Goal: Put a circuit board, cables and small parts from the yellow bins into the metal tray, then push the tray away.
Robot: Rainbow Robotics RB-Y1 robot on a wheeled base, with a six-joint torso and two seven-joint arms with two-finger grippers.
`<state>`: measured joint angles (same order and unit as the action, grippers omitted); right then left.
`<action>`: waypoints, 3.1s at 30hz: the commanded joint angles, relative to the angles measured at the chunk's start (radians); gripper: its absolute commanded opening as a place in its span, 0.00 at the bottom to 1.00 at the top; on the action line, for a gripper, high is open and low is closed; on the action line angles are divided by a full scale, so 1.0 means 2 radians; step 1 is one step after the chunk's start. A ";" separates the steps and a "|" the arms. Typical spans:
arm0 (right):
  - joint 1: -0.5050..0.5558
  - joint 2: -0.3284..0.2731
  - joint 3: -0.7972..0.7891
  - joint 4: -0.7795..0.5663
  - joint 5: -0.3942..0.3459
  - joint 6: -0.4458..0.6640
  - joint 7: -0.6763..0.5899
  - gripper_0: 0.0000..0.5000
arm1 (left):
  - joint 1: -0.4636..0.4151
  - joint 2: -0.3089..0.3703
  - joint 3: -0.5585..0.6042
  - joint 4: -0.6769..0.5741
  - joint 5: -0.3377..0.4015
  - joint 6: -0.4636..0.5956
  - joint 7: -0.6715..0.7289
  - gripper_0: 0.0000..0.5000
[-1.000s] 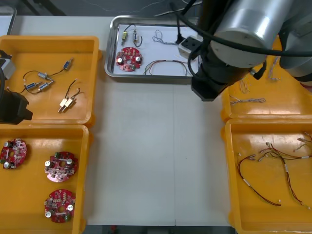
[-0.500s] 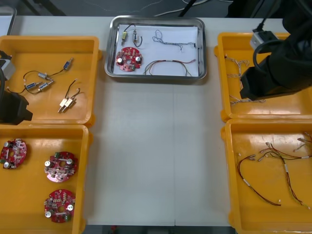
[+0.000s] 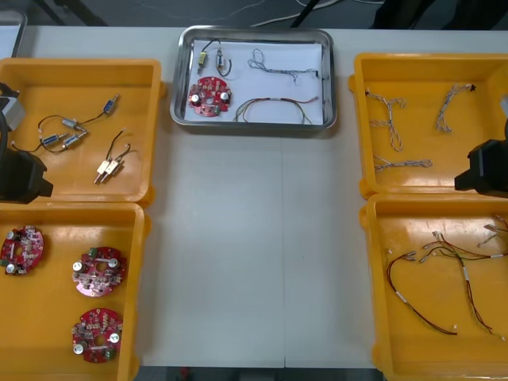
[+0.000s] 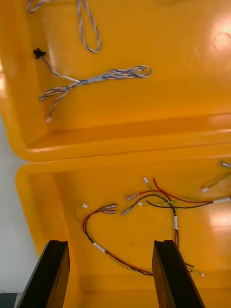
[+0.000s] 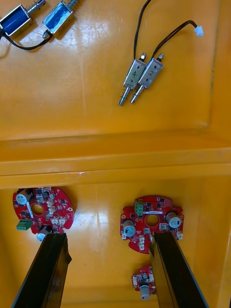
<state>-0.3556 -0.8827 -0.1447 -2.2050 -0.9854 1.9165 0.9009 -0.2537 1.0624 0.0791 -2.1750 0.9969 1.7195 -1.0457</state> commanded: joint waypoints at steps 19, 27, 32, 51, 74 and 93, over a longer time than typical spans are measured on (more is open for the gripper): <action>0.141 0.004 -0.073 -0.073 0.018 0.002 0.047 1.00 | 0.008 0.023 0.016 -0.012 0.002 -0.002 -0.006 1.00; 0.146 0.025 -0.073 -0.062 0.033 0.002 0.073 1.00 | 0.008 0.023 0.016 -0.012 0.002 -0.002 -0.006 1.00; 0.146 0.036 -0.073 -0.058 0.045 0.002 0.086 1.00 | 0.008 0.023 0.016 -0.012 0.002 -0.002 -0.006 1.00; 0.146 0.046 -0.053 -0.020 0.088 -0.043 0.126 1.00 | 0.008 0.023 0.016 -0.012 0.002 -0.002 -0.006 1.00; 0.146 0.056 -0.053 -0.023 0.079 -0.058 0.151 1.00 | 0.008 0.023 0.016 -0.012 0.002 -0.002 -0.006 1.00; 0.146 0.056 -0.053 -0.023 0.079 -0.058 0.151 1.00 | 0.008 0.023 0.016 -0.012 0.002 -0.002 -0.006 1.00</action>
<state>-0.0773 -0.7800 -0.2568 -2.2413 -0.8221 1.8094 1.1875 -0.2536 1.0624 0.0791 -2.1751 0.9969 1.7195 -1.0457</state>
